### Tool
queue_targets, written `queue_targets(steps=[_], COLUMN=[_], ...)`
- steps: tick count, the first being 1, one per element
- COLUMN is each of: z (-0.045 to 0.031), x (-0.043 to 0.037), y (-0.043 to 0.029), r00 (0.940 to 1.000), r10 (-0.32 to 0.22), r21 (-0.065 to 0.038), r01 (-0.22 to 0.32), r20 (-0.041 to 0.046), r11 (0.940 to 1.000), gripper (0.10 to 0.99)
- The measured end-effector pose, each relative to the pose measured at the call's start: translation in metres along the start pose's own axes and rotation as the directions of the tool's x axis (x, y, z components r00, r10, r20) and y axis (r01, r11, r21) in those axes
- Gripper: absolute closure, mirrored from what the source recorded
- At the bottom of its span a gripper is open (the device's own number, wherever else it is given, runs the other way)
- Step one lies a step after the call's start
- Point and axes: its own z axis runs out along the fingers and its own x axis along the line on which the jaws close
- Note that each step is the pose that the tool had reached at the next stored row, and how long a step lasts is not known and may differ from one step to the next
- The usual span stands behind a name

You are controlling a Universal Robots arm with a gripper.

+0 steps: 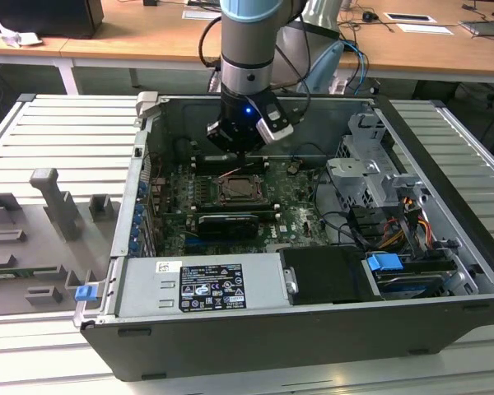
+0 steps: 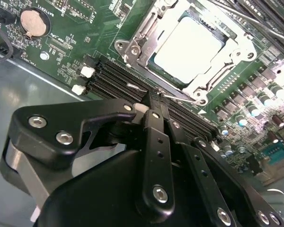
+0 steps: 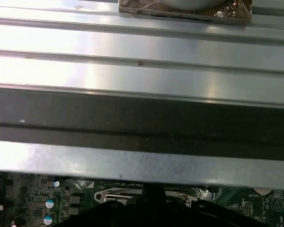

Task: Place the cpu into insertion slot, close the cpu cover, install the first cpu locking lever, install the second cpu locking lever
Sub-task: 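Install the first cpu locking lever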

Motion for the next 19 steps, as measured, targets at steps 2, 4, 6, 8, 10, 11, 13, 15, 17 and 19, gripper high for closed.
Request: queue_targets(steps=[2, 4, 6, 8, 10, 11, 13, 15, 17, 19], z=[0.0020, 0.0037, 0.0060, 0.0077, 0.0106, 0.0113, 0.0138, 0.0157, 0.0173, 0.0187], x=[-0.0026, -0.0041, -0.0057, -0.0067, -0.0076, -0.0082, -0.0101, -0.0109, -0.0113, -0.0115], y=[-0.0001, -0.0001, -0.0003, -0.0005, -0.0008, -0.0009, -0.0013, -0.0016, -0.0017, -0.0019], r00=[1.0000, 1.0000, 1.0000, 1.0000, 1.0000, 1.0000, 1.0000, 1.0000, 1.0000, 1.0000], r10=[0.000, 0.000, 0.000, 0.000, 0.000, 0.000, 0.000, 0.000, 0.000, 0.000], r21=[0.000, 0.000, 0.000, 0.000, 0.000, 0.000, 0.000, 0.000, 0.000, 0.002], r01=[0.000, 0.000, 0.000, 0.000, 0.000, 0.000, 0.000, 0.000, 0.000, 0.000], r20=[-0.0001, 0.0000, -0.0001, -0.0001, 0.0000, 0.0000, -0.0001, -0.0001, -0.0001, -0.0002], r11=[1.0000, 1.0000, 1.0000, 1.0000, 1.0000, 1.0000, 1.0000, 1.0000, 1.0000, 1.0000], gripper=[0.980, 0.980, 0.980, 0.980, 0.980, 0.980, 0.980, 0.980, 0.980, 0.980])
